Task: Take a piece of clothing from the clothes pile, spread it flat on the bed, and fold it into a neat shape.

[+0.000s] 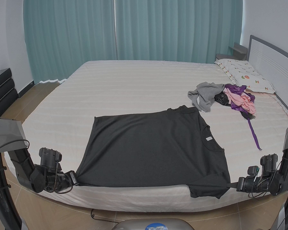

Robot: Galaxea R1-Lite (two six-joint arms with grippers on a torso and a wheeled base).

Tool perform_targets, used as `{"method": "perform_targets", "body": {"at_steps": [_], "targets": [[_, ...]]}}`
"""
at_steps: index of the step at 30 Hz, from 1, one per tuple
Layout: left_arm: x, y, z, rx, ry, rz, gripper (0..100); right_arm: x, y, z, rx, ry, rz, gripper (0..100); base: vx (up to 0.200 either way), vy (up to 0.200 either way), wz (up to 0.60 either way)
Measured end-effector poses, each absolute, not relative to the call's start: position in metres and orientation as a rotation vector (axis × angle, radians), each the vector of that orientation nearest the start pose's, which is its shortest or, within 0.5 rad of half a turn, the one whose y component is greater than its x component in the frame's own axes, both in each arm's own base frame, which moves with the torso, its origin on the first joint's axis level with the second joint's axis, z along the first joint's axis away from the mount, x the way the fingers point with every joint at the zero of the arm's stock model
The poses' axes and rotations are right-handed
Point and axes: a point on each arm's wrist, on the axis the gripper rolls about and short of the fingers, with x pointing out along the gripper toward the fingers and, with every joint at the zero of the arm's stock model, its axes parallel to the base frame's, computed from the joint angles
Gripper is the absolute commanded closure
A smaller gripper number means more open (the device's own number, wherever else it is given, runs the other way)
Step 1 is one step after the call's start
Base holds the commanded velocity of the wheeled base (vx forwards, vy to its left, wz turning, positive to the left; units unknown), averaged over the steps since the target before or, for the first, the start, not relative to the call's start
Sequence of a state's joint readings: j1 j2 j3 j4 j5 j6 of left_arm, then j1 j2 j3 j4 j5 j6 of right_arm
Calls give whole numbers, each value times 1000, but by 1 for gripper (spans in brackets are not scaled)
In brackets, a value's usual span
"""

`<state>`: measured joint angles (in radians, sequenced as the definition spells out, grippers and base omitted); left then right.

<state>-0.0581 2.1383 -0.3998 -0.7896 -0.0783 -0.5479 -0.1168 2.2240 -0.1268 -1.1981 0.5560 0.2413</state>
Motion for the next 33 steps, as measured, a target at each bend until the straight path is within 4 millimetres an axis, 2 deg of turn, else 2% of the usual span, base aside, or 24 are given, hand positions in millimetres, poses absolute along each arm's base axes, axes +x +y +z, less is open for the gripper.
{"method": "perform_targets", "body": {"at_steps": [10, 33], "targets": [[252, -15, -15, -498, 988, 141, 100, 199, -12, -24, 515, 936, 346, 100, 0, 0, 0], [227, -11, -19, -362, 1026, 84, 100, 180, -15, -27, 442, 1052, 366, 100, 0, 0, 0]]}}
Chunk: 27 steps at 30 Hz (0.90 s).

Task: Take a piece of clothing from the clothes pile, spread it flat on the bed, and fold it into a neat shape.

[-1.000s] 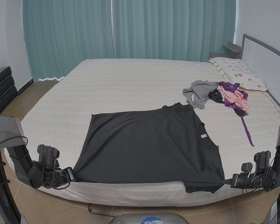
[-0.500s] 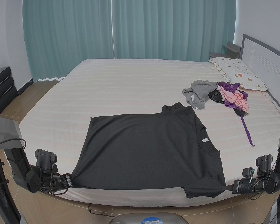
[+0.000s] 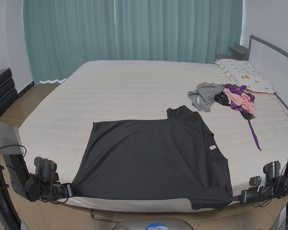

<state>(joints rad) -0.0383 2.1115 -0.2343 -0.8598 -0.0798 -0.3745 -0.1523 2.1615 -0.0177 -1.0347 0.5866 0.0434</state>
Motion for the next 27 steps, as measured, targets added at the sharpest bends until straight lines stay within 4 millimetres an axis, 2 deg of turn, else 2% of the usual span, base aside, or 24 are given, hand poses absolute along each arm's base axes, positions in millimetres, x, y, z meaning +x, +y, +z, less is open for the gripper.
{"method": "perform_targets", "body": {"at_steps": [15, 27], "targets": [[215, -8, -21, -295, 1065, 61, 100, 166, -13, -23, 402, 1131, 400, 100, 0, 0, 0], [220, -8, -13, -332, 1019, 62, 100, 171, -14, -14, 376, 1049, 407, 100, 0, 0, 0]]}}
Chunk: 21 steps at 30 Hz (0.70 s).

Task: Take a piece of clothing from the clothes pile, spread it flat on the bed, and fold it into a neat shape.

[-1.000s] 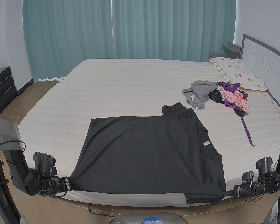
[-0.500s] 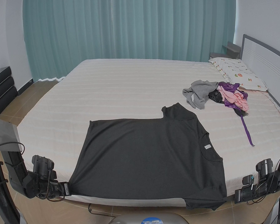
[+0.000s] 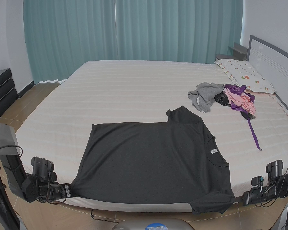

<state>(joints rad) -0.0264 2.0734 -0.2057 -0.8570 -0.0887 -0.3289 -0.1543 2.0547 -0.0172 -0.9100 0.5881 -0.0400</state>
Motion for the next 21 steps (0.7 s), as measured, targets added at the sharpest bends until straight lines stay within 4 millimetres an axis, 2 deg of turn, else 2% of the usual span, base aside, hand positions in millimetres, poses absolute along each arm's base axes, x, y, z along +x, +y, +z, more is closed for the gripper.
{"method": "perform_targets", "body": {"at_steps": [10, 21], "targets": [[244, -9, 2, -433, 912, 90, 100, 186, -15, -4, 378, 921, 390, 100, 0, 0, 0], [289, -14, 26, -582, 779, 117, 100, 237, -17, 11, 438, 744, 354, 100, 0, 0, 0]]}}
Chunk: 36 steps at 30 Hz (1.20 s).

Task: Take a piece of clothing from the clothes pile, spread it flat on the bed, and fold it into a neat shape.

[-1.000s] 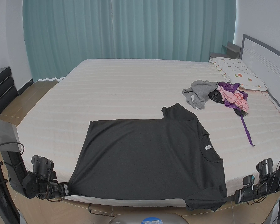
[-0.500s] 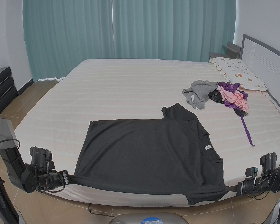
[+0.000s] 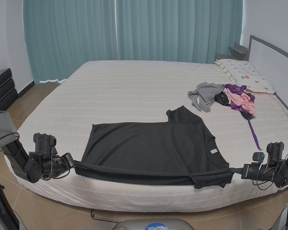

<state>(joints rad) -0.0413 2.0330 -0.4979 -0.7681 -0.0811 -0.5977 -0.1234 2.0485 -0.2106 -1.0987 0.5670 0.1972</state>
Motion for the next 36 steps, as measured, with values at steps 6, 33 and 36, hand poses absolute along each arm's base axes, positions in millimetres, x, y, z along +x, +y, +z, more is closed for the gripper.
{"method": "perform_targets", "body": {"at_steps": [6, 33, 36], "targets": [[302, -15, 33, -588, 798, 127, 100, 260, -11, 15, 445, 713, 367, 100, 0, 0, 0], [300, -14, 48, -669, 796, 148, 100, 265, -17, 36, 470, 674, 346, 100, 0, 0, 0], [302, -14, 49, -670, 787, 145, 100, 267, -16, 34, 470, 678, 347, 100, 0, 0, 0]]}}
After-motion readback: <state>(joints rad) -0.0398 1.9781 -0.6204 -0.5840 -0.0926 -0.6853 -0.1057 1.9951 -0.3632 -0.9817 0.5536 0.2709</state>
